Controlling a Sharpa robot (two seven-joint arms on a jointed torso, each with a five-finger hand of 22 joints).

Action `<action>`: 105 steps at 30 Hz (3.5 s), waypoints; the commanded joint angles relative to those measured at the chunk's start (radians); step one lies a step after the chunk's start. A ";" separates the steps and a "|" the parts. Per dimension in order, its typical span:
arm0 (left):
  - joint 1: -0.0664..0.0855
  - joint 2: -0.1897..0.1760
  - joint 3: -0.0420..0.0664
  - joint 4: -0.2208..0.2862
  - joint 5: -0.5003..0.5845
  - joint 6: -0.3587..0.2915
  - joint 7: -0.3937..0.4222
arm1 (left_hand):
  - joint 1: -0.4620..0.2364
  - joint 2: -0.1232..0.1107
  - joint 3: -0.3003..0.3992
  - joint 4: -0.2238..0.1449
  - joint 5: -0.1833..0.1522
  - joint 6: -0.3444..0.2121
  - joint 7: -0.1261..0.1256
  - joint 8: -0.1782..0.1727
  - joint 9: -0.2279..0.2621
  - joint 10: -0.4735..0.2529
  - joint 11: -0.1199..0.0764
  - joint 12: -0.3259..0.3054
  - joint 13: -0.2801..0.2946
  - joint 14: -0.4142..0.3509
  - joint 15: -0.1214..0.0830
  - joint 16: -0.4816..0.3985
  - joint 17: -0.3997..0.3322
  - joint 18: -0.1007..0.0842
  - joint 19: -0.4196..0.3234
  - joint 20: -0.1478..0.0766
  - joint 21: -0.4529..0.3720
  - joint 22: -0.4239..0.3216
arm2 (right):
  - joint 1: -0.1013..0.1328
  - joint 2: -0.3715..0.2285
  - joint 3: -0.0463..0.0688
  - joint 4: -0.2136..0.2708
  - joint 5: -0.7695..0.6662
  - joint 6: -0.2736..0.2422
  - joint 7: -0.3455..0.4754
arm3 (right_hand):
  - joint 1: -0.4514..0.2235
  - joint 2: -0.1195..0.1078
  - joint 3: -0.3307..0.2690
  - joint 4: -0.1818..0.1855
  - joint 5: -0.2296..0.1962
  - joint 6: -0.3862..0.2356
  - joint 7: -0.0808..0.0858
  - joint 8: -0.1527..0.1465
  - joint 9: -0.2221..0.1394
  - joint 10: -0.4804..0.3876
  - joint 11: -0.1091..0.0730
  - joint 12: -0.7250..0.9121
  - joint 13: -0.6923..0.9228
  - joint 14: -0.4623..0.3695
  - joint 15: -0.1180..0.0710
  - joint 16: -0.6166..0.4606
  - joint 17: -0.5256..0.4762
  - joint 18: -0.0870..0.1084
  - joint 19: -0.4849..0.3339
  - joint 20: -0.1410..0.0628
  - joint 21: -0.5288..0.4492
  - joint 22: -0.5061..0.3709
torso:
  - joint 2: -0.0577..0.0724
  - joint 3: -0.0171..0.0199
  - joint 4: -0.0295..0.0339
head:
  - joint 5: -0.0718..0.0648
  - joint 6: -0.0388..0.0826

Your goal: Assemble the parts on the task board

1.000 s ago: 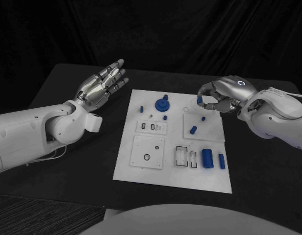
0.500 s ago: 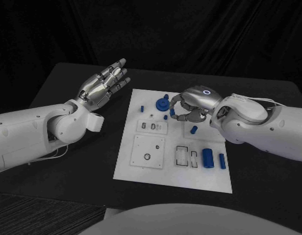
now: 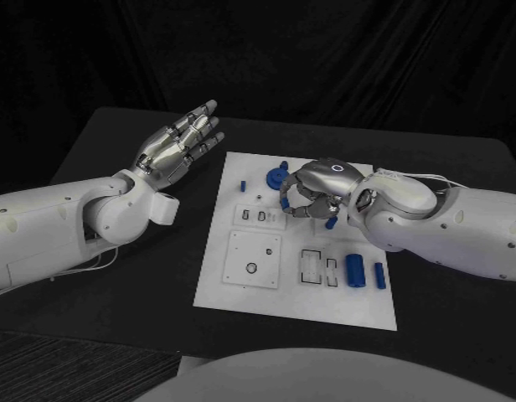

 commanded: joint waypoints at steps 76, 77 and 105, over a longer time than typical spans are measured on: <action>-0.005 0.008 0.001 -0.012 0.000 0.020 0.009 | 0.013 0.002 0.008 0.002 0.005 -0.002 0.007 0.004 0.001 -0.002 0.008 -0.004 -0.001 0.001 0.003 -0.004 -0.001 0.010 -0.001 0.005 -0.004 -0.002 | -0.032 0.034 0.001 -0.032 -0.044 0.000 -0.018 | -0.084 -0.057 -0.069 0.002 -0.424 -0.227 0.038 -0.161 -0.157 0.107 0.033 0.003 0.263 0.089 0.034 -0.026 0.195 0.016 0.018 0.035 -0.053 0.200 | 0.000 0.0003 -0.0009 | -0.001 0.000; -0.005 0.007 0.001 -0.012 0.000 0.018 0.009 | 0.013 0.002 0.008 0.002 0.005 -0.002 0.007 0.004 0.001 -0.002 0.008 -0.004 -0.001 0.001 0.003 -0.004 -0.001 0.010 -0.001 0.005 -0.004 -0.002 | -0.032 0.028 0.001 -0.027 -0.044 -0.020 -0.012 | -0.090 -0.068 -0.074 0.029 -0.435 -0.224 0.039 -0.161 -0.164 0.107 0.033 0.003 0.263 0.089 0.034 -0.026 0.194 0.016 0.019 0.035 -0.053 0.200 | 0.000 0.0004 -0.0007 | 0.000 0.000; 0.028 -0.036 0.002 0.044 -0.649 -0.368 0.061 | 0.113 -0.085 -0.004 0.012 -0.211 0.085 0.065 0.013 0.011 0.632 0.179 0.234 0.614 0.621 0.089 0.261 0.470 0.014 0.601 0.091 0.377 0.176 | 0.184 -0.238 0.001 0.133 0.108 -0.418 0.150 | -0.161 -0.042 -0.118 0.087 -0.439 -0.111 0.037 -0.101 -0.181 0.107 0.031 0.003 0.263 0.094 0.032 -0.012 0.211 0.008 0.035 0.032 -0.017 0.211 | -0.039 0.0351 -0.0290 | 0.017 0.000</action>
